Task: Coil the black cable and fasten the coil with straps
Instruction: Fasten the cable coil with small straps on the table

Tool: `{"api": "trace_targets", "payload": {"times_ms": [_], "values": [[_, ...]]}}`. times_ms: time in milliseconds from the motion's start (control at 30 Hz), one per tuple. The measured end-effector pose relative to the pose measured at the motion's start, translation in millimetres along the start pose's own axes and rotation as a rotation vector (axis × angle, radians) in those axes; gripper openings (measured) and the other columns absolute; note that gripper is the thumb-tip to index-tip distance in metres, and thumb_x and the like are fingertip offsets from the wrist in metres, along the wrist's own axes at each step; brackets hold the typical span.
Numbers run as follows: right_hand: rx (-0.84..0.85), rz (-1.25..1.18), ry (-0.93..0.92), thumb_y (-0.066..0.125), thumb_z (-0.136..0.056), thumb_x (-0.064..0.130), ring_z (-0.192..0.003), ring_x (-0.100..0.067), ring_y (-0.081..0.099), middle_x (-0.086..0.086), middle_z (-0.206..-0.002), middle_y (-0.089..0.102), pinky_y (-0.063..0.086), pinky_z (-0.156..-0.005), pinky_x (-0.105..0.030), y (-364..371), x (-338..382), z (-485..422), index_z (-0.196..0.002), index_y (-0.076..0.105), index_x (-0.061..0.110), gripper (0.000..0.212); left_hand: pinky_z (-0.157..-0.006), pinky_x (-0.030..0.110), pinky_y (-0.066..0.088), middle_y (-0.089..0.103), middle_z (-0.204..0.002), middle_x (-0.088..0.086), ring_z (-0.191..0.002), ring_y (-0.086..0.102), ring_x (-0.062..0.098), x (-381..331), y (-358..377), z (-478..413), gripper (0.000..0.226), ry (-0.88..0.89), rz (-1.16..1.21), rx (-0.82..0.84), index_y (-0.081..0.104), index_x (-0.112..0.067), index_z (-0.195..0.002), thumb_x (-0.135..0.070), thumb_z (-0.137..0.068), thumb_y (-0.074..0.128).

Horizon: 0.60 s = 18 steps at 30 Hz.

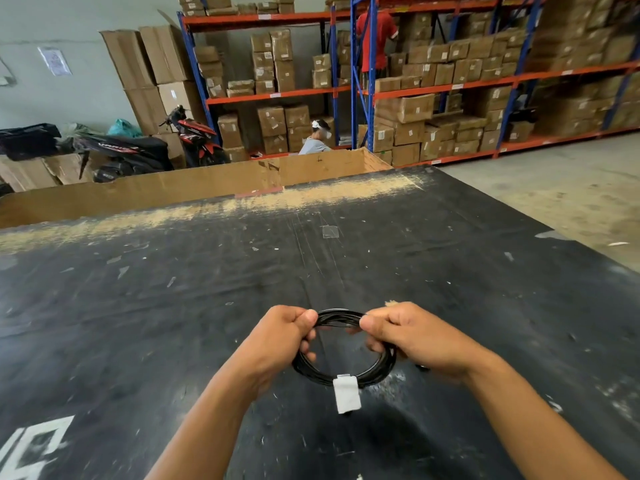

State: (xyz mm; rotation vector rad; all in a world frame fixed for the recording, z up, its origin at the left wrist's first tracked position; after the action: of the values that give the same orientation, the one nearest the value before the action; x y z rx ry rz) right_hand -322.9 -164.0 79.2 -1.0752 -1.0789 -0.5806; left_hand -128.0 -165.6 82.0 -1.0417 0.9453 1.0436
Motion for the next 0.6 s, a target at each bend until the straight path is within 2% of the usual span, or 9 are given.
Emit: {"api": "trace_targets", "payload": {"times_ms": [67, 100, 167, 233, 333, 400, 467, 533, 600], "values": [[0.019, -0.144, 0.067, 0.047, -0.099, 0.042, -0.059, -0.011, 0.035, -0.007, -0.070, 0.050, 0.030, -0.058, -0.027, -3.1, -11.5, 2.1, -0.096, 0.060, -0.011, 0.054, -0.049, 0.021, 0.048, 0.044, -0.050, -0.005, -0.045, 0.038, 0.008, 3.5, 4.8, -3.2, 0.040, -0.037, 0.093, 0.067, 0.052, -0.009, -0.066, -0.015, -0.105, 0.044], [0.039, -0.247, 0.108, 0.049, -0.099, 0.041, -0.061, -0.013, 0.037, -0.006, -0.071, 0.052, 0.031, -0.060, -0.029, -4.4, -17.1, 2.5, -0.099, 0.060, -0.012, 0.054, -0.048, 0.021, 0.048, 0.044, -0.048, -0.006, -0.045, 0.037, 0.007, 4.4, 6.9, -4.5, 0.039, -0.047, 0.133, 0.106, 0.052, -0.008, -0.067, -0.014, -0.104, 0.044], [0.075, -0.378, 0.164, 0.056, -0.096, 0.036, -0.062, -0.011, 0.042, 0.000, -0.072, 0.056, 0.034, -0.061, -0.028, -6.9, -25.4, 2.8, -0.098, 0.065, -0.008, 0.045, -0.049, 0.020, 0.048, 0.044, -0.050, -0.003, -0.045, 0.037, 0.007, 7.8, 9.7, -7.1, 0.039, -0.046, 0.168, 0.158, 0.056, -0.005, -0.068, -0.012, -0.104, 0.044], [0.066, -0.410, 0.212, 0.063, -0.092, 0.029, -0.058, -0.008, 0.045, 0.003, -0.069, 0.057, 0.035, -0.059, -0.025, -9.0, -30.8, 3.3, -0.100, 0.074, 0.002, 0.030, -0.051, 0.021, 0.048, 0.051, -0.058, 0.002, -0.048, 0.039, 0.008, 10.5, 11.9, -8.7, 0.034, -0.030, 0.215, 0.189, 0.065, -0.001, -0.076, -0.008, -0.103, 0.046], [-0.039, -0.378, 0.267, 0.067, -0.089, 0.017, -0.061, -0.010, 0.047, 0.004, -0.063, 0.060, 0.030, -0.058, -0.025, -10.9, -37.1, 0.6, -0.093, 0.081, 0.014, 0.014, -0.054, 0.023, 0.048, 0.064, -0.076, 0.007, -0.050, 0.043, 0.007, 11.5, 13.0, -14.4, 0.026, -0.050, 0.262, 0.245, 0.072, 0.005, -0.097, -0.008, -0.101, 0.050], [-0.106, -0.298, 0.271, 0.068, -0.088, 0.014, -0.063, -0.011, 0.046, 0.005, -0.061, 0.060, 0.028, -0.054, -0.023, -9.7, -35.2, -1.3, -0.088, 0.081, 0.013, 0.013, -0.052, 0.023, 0.049, 0.067, -0.079, 0.012, -0.049, 0.046, 0.009, 9.5, 16.2, -18.0, 0.034, -0.162, 0.205, 0.335, 0.071, 0.006, -0.104, -0.020, -0.102, 0.049], [-0.136, -0.172, 0.242, 0.066, -0.087, 0.015, -0.059, -0.003, 0.045, 0.007, -0.056, 0.059, 0.029, -0.053, -0.019, -6.0, -28.7, -4.1, -0.086, 0.079, 0.009, 0.014, -0.047, 0.023, 0.049, 0.069, -0.074, 0.011, -0.046, 0.048, 0.010, 5.1, 20.9, -21.6, 0.046, -0.254, 0.082, 0.376, 0.074, 0.001, -0.102, -0.034, -0.103, 0.045], [-0.199, -0.067, 0.231, 0.065, -0.087, 0.017, -0.053, 0.002, 0.046, 0.007, -0.053, 0.059, 0.031, -0.053, -0.019, -5.1, -22.7, -8.8, -0.080, 0.078, 0.009, 0.017, -0.041, 0.020, 0.042, 0.060, -0.063, 0.003, -0.041, 0.041, 0.008, -1.2, 24.5, -28.2, 0.051, -0.256, -0.016, 0.315, 0.074, 0.000, -0.096, -0.039, -0.103, 0.043], [-0.268, -0.094, 0.255, 0.062, -0.087, 0.017, -0.048, -0.005, 0.045, 0.007, -0.054, 0.058, 0.030, -0.047, -0.022, -6.3, -19.1, -11.5, -0.073, 0.078, 0.014, 0.022, -0.036, 0.018, 0.031, 0.041, -0.052, -0.005, -0.038, 0.029, 0.006, -4.6, 27.2, -35.4, 0.048, -0.235, -0.016, 0.220, 0.072, -0.003, -0.088, -0.038, -0.102, 0.043]]}}
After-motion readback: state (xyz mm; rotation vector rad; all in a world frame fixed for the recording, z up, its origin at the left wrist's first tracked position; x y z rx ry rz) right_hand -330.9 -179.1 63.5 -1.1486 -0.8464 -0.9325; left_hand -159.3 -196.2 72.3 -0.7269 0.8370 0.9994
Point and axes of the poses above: each hand's wrist, its own z-axis away from the middle knuckle, its own y-axis out of the palm, x = y × z, the point moved 3 cm from there along -z, towards the middle knuckle
